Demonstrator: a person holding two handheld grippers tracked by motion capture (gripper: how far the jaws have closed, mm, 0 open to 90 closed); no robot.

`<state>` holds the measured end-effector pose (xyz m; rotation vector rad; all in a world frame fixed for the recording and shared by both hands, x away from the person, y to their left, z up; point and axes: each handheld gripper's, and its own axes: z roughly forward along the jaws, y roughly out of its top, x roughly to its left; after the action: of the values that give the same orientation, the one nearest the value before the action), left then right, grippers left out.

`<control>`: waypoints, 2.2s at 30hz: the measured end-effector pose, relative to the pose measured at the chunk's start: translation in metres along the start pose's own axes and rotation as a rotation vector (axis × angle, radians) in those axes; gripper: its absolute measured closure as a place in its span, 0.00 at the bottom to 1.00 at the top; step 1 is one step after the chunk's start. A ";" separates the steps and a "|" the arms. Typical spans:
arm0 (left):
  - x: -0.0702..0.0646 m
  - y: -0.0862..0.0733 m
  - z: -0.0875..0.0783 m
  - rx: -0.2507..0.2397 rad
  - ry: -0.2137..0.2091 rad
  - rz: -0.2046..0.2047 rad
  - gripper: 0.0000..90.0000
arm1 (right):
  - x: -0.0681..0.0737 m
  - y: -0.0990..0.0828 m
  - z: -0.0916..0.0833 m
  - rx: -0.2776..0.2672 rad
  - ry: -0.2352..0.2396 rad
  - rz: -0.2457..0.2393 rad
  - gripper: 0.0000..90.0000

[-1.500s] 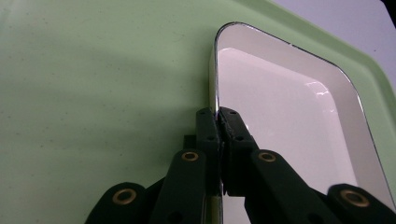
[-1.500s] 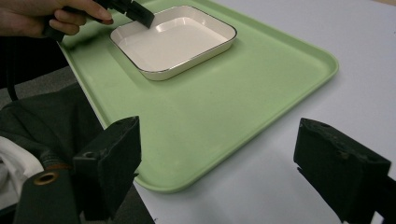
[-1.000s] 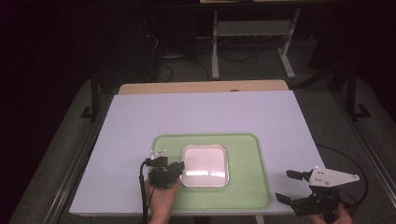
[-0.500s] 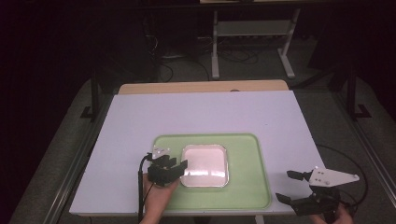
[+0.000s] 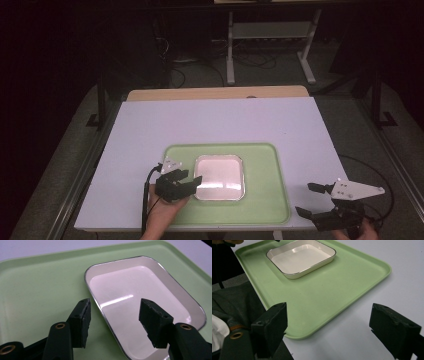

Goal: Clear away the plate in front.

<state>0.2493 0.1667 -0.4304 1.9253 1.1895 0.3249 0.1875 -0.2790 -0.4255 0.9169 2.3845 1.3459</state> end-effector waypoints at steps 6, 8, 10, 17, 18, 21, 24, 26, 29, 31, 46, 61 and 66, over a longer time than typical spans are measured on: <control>0.004 0.001 -0.008 -0.022 -0.038 0.055 0.44 | -0.002 -0.001 0.002 0.008 -0.003 0.005 0.16; 0.006 0.001 -0.011 -0.029 -0.043 0.069 0.43 | -0.002 -0.001 0.002 0.010 -0.004 0.006 0.16; 0.008 0.001 -0.013 -0.033 -0.056 0.073 0.42 | -0.002 -0.001 0.002 0.013 -0.005 0.006 0.16; 0.019 0.000 -0.025 -0.053 -0.069 0.098 0.40 | -0.002 -0.001 0.002 0.015 -0.010 0.006 0.16; 0.021 0.000 -0.027 -0.052 -0.068 0.104 0.39 | -0.002 -0.001 0.002 0.015 -0.010 0.006 0.16; 0.027 -0.001 -0.030 -0.047 -0.072 0.111 0.37 | -0.002 -0.001 0.002 0.014 -0.013 0.009 0.16; 0.031 -0.003 -0.033 -0.045 -0.070 0.129 0.36 | -0.002 -0.002 0.002 0.014 -0.017 0.010 0.16; 0.034 -0.005 -0.036 -0.048 -0.064 0.131 0.34 | -0.002 -0.002 0.001 0.013 -0.018 0.011 0.16; 0.039 -0.007 -0.041 -0.053 -0.051 0.131 0.31 | -0.003 -0.003 0.000 0.011 -0.021 0.014 0.16; 0.043 -0.009 -0.045 -0.056 -0.045 0.130 0.31 | -0.004 -0.003 0.000 0.010 -0.023 0.014 0.16; 0.065 -0.028 -0.073 -0.076 0.004 0.112 0.30 | -0.005 -0.004 -0.001 0.013 -0.027 0.019 0.16; 0.069 -0.051 -0.081 -0.079 0.007 0.077 0.31 | -0.004 -0.005 -0.002 0.016 -0.028 0.018 0.16; 0.068 -0.052 -0.079 -0.073 0.007 0.075 0.31 | -0.003 -0.004 -0.002 0.015 -0.028 0.009 0.16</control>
<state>0.2055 0.2744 -0.4341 1.9100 1.0976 0.4098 0.1867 -0.2836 -0.4278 0.9455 2.3756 1.3120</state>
